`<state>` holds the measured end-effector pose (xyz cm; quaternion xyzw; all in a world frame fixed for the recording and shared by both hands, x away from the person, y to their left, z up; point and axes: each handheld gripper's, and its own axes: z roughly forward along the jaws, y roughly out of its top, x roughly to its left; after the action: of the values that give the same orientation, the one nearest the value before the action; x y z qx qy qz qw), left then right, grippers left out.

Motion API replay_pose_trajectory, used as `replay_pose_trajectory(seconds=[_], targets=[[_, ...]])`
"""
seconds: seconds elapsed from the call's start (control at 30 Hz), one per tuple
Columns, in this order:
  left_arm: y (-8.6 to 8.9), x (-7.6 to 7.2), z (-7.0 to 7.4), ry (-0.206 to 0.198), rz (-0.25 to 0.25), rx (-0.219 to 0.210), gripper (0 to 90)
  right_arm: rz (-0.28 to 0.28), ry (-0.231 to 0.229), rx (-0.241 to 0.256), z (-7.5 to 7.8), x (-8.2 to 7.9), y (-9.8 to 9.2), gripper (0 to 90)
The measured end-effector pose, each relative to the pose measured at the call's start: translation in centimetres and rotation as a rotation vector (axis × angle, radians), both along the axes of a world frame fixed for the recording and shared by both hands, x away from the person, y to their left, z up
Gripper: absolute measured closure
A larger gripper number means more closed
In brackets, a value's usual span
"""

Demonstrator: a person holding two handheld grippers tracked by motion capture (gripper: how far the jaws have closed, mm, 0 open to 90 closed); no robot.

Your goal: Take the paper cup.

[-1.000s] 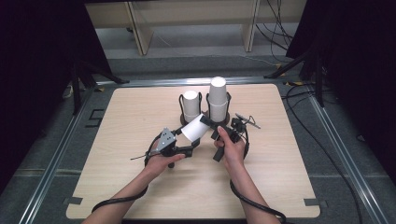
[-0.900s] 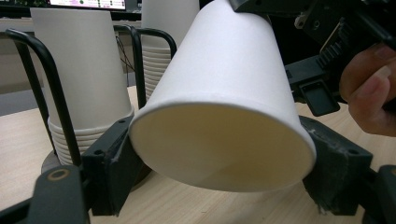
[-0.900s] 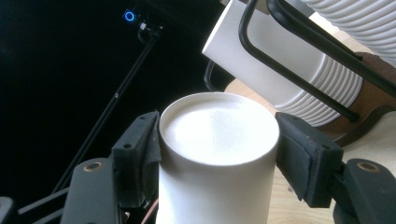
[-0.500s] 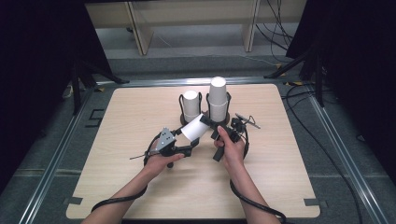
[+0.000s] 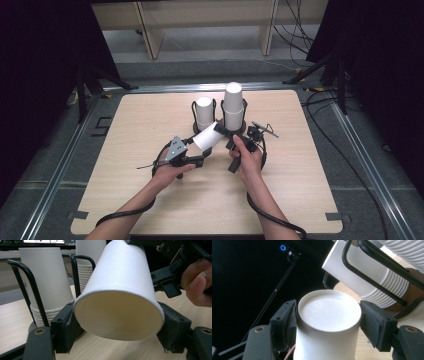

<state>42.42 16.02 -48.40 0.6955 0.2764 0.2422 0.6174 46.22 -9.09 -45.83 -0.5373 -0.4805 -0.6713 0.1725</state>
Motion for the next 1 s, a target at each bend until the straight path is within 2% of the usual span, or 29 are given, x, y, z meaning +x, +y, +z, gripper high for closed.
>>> replay_pose_trajectory(seconds=[0.1, 0.17, 0.3, 0.37, 0.4, 0.43, 0.5, 0.53, 0.57, 0.63, 0.73, 0.83, 0.9, 0.93, 0.97, 1.0], targets=[[0.2, 0.0, 0.0, 0.005, 0.004, -0.002, 26.1, -0.019, 0.001, -0.011, 0.0, 0.0, 0.0, 34.0], [0.2, 0.2, -0.1, -0.010, -0.004, -0.020, 26.4, -0.014, 0.001, 0.000, 0.1, 0.0, -0.1, 33.8], [0.2, 0.1, -0.1, -0.008, -0.004, -0.009, 26.6, -0.020, -0.011, 0.004, 0.1, 0.1, -0.2, 29.4], [0.2, 0.0, -0.1, -0.007, -0.006, 0.001, 26.7, -0.026, -0.024, 0.000, 0.2, 0.1, -0.3, 27.1], [0.2, -0.1, 0.0, -0.002, -0.007, 0.025, 26.7, -0.023, -0.027, 0.008, 0.3, 0.0, -0.3, 27.0], [0.3, -0.2, 0.1, -0.001, -0.008, 0.034, 26.8, -0.030, -0.029, -0.005, 0.3, 0.0, -0.4, 26.0], [0.3, -0.3, 0.2, -0.003, -0.013, 0.042, 26.9, -0.024, -0.025, -0.008, 0.4, 0.0, -0.6, 26.6], [0.2, -0.2, 0.3, -0.009, -0.017, 0.031, 27.0, -0.022, -0.027, -0.009, 0.4, 0.0, -0.6, 26.5], [0.3, -0.3, 0.4, -0.007, -0.014, 0.043, 27.1, -0.017, -0.031, -0.004, 0.4, 0.1, -0.6, 26.5], [0.2, -0.3, 0.4, -0.009, -0.017, 0.047, 27.5, -0.030, -0.023, -0.017, 0.5, 0.0, -0.6, 26.1], [0.3, -0.2, 0.5, -0.006, -0.016, 0.062, 28.1, -0.034, -0.039, -0.010, 0.5, 0.0, -0.8, 25.0], [0.4, -0.2, 0.8, -0.013, -0.018, 0.091, 28.6, -0.054, -0.041, -0.042, 0.7, 0.0, -1.1, 24.1], [0.4, -0.1, 0.9, -0.026, -0.022, 0.108, 29.1, -0.052, -0.044, -0.042, 0.8, -0.1, -1.3, 24.1], [0.6, -0.1, 1.1, -0.016, -0.024, 0.132, 29.2, -0.065, -0.048, -0.058, 0.9, -0.1, -1.3, 24.2], [0.7, -0.1, 1.3, -0.008, -0.034, 0.139, 29.2, -0.060, -0.052, -0.049, 0.9, -0.1, -1.5, 24.3], [0.7, 0.0, 1.3, -0.014, -0.037, 0.140, 29.3, -0.069, -0.054, -0.071, 1.0, -0.2, -1.6, 24.4]])
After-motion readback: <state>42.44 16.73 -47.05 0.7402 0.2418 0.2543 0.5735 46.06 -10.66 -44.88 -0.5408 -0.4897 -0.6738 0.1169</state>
